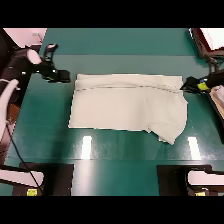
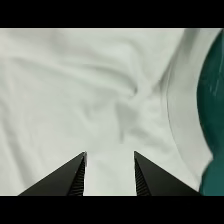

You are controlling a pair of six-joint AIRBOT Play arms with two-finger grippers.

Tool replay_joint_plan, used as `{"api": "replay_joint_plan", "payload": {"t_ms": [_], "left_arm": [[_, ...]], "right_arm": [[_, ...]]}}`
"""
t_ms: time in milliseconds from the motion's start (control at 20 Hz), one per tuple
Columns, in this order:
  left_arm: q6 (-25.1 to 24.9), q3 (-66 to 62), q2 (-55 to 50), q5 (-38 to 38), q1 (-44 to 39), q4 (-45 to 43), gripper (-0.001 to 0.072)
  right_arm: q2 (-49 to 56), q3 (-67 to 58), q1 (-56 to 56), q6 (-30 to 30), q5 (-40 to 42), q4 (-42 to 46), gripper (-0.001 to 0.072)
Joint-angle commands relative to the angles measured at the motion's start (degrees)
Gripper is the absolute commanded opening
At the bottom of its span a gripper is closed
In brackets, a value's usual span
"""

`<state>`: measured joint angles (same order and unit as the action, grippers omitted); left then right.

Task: Fold the shirts.

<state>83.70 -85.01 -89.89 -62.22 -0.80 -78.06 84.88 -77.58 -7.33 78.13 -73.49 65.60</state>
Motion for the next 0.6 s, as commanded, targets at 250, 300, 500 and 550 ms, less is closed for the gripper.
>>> {"api": "replay_joint_plan", "payload": {"t_ms": [250, 300, 500, 550], "left_arm": [[-16.0, 28.5, 15.2, -13.4, 15.9, 25.9, 0.0536], [-17.4, 32.3, 15.4, -13.3, 16.8, 28.0, 0.0536], [-19.5, 41.9, 15.4, -8.9, 17.4, 30.2, 0.0536], [-20.0, 43.0, 15.4, -8.5, 17.4, 30.8, 0.0536]], "right_arm": [[-16.9, 13.4, -8.5, -7.8, -6.9, -13.5, 0.0325], [-18.1, 14.6, -8.5, -7.8, -6.4, -13.6, 0.0325], [-21.8, 17.0, -8.4, -7.7, -6.3, -13.6, 0.0325], [-22.5, 16.9, -8.4, -7.7, -6.2, -13.6, 0.0325]]}}
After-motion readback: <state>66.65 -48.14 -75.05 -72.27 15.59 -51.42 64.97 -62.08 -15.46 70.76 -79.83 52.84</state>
